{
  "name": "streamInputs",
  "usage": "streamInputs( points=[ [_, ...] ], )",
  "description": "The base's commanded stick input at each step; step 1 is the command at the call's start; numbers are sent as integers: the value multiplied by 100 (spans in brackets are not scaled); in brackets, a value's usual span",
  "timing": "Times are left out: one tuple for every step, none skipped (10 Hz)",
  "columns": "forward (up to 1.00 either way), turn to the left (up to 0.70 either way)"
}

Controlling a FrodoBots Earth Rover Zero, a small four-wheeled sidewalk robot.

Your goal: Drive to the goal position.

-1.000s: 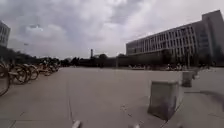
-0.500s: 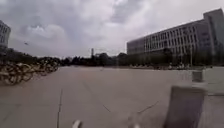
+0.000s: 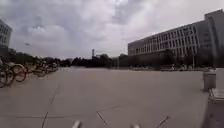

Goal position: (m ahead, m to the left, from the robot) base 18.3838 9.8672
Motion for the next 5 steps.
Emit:
streamInputs(
  points=[
    [85, 0],
    [85, 0],
    [85, 0],
    [85, 0],
    [85, 0]
  ],
)
